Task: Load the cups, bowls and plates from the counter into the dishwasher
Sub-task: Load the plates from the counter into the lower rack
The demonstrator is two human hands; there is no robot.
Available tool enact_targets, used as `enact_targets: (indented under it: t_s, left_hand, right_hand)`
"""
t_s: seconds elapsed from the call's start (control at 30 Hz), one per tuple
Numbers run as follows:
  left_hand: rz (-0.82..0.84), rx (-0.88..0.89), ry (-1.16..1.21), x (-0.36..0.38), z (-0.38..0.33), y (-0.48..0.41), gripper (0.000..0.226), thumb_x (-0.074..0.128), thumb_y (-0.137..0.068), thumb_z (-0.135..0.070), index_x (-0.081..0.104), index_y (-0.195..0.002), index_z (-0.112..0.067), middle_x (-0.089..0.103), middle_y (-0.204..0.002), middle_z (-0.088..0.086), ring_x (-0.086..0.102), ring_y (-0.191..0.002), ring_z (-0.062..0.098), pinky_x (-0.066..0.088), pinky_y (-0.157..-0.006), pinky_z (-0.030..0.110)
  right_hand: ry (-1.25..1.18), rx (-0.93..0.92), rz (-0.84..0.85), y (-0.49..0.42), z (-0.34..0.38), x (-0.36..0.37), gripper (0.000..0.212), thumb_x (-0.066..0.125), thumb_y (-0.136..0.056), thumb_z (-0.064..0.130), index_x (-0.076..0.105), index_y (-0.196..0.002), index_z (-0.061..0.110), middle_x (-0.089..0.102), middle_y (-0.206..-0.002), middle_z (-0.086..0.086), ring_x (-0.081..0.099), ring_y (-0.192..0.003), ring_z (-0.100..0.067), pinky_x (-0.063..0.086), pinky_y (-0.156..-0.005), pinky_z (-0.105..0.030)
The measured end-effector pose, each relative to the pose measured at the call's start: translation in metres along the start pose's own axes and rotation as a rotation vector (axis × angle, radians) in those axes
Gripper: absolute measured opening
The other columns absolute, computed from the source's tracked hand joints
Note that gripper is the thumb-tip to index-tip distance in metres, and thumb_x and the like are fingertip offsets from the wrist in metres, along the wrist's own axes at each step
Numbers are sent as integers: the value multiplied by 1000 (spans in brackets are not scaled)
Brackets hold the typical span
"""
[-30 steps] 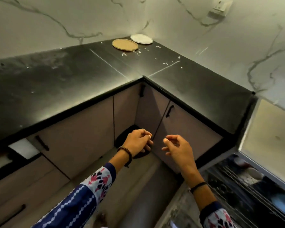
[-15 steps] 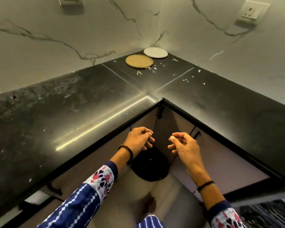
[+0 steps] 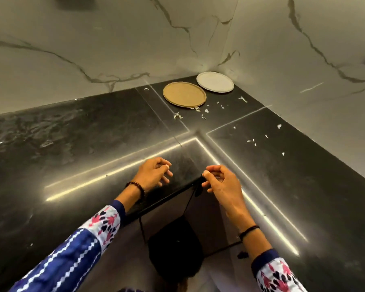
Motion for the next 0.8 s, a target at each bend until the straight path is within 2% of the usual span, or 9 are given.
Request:
enact_targets:
  t_s: [0.1,0.2,0.37,0.47,0.57,0.6,0.7,0.73,0.8]
  left_hand:
    - [-41,-27,12,-1,-2,-35,17,47,-98,-10,62,-94,-17,72,-84,8,68,-62,18,49,-50,24]
    - [-95,-45,43,-7,-12,-70,16,46,-97,-5,62,-98,-9,70,-83,10,65,-61,16,50,-51,22]
    - [-186,-19,1,-24,-38,-127,16,52,-93,-7,67,-99,-10,73,-88,8,68,-78,18,55,-70,31]
    - [-261,24,-82,-39,-54,-170,12,62,-88,-13,72,-93,-18,73,-86,0,67,-82,10,49,-70,16]
    - [-301,24,-115,-52,-66,-215,14,63,-88,-13,70,-99,-13,69,-88,0,61,-73,5,42,-59,4]
    - [-299,10,-112,-53,-67,-227,16,62,-88,-14,68,-103,-13,68,-92,2,62,-76,8,46,-64,6]
    - [-285,-8,-141,-61,-67,-276,31,62,-89,-23,62,-118,-14,67,-112,6,62,-105,21,49,-95,33]
    - [-271,-17,-170,-62,-68,-292,36,62,-89,-26,59,-123,-13,64,-120,7,60,-111,23,47,-99,35]
    - [-254,-35,-214,-64,-74,-317,47,61,-91,-29,52,-133,-10,55,-134,11,53,-122,27,41,-104,34]
  right_hand:
    - [14,7,32,-39,2,-8,6,66,-94,20,67,-100,19,74,-92,-1,74,-71,-16,56,-62,-27]
    - [40,-4,82,-88,8,-7,7,64,-95,17,65,-101,15,73,-95,-6,73,-70,-17,55,-60,-27]
    - [61,-15,80,-159,23,3,10,64,-95,19,66,-104,15,72,-98,-5,74,-72,-17,58,-62,-25]
    - [85,-5,80,-203,35,11,11,64,-95,20,66,-104,16,72,-99,-4,74,-74,-16,60,-67,-30]
    - [137,-2,35,-260,47,22,12,66,-92,18,67,-104,14,73,-96,-8,74,-73,-16,60,-69,-30]
    - [176,-7,12,-277,51,24,14,67,-91,19,68,-104,13,74,-96,-7,73,-75,-15,60,-71,-29]
    - [295,-7,-44,-336,63,35,20,69,-90,23,68,-108,14,71,-101,-2,68,-92,-14,52,-75,-22]
    - [332,2,-42,-353,67,39,24,69,-90,24,67,-112,14,69,-105,-2,66,-96,-16,49,-75,-21]
    - [415,20,-16,-383,70,48,38,68,-90,27,60,-125,14,64,-115,-4,62,-105,-21,49,-83,-28]
Point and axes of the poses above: each hand's wrist, its own y-axis away from the middle knuckle, its own x-axis out of the palm, z = x × y, the point moved 5 cm from there along -y, towards the middle knuckle
